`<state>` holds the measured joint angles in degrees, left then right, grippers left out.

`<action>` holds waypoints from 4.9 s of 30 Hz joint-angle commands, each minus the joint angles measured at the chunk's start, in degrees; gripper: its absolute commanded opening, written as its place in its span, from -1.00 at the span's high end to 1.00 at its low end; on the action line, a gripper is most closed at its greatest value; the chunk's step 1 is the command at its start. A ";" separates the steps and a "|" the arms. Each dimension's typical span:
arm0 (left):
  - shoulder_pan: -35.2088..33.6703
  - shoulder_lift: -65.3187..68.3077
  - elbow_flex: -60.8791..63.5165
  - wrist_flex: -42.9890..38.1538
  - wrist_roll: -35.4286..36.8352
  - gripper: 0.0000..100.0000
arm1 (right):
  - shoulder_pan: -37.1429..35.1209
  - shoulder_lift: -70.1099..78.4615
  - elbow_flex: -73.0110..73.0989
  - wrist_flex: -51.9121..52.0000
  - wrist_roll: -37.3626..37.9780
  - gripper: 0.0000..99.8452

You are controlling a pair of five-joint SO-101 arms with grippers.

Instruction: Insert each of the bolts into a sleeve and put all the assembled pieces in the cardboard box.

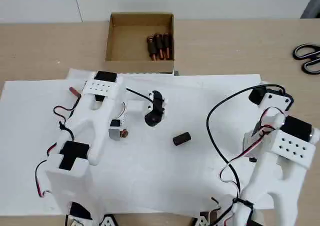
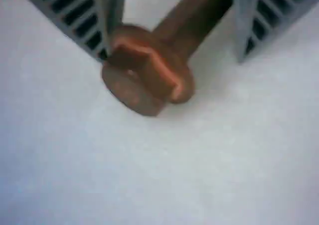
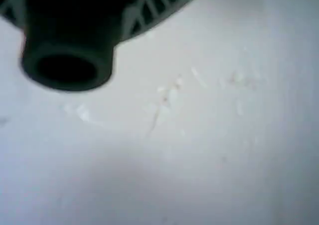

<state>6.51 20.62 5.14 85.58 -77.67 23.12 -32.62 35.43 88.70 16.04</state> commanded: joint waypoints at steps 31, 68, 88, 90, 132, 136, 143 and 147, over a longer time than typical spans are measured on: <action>5.36 -0.44 -28.00 14.68 13.45 0.99 | -12.35 -1.89 -12.48 6.90 -2.11 0.99; 15.38 -79.12 34.77 -16.09 101.71 0.99 | -43.56 -59.47 27.43 -17.89 -16.62 0.99; 11.69 -106.73 66.95 -41.41 113.76 0.99 | -64.13 -71.16 41.85 -29.58 -13.54 0.99; 11.78 -108.31 68.53 -42.29 115.25 0.99 | -65.27 -71.25 43.43 -31.34 -10.81 0.99; 22.33 -116.48 72.31 -36.92 121.05 0.99 | -65.63 -71.25 48.97 -41.45 -6.59 0.99; 22.33 -116.57 73.10 -37.27 121.05 0.99 | -65.71 -71.25 48.88 -41.45 -6.59 0.99; 21.80 -116.57 73.27 -38.59 121.05 0.99 | -68.62 -71.25 48.88 -41.45 -6.59 0.99; 19.78 -116.66 73.63 -41.67 120.97 0.99 | -69.76 -71.16 49.05 -41.45 -6.59 0.99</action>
<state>26.37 -96.13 78.81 45.32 43.21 -45.98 -102.86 85.71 49.67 9.01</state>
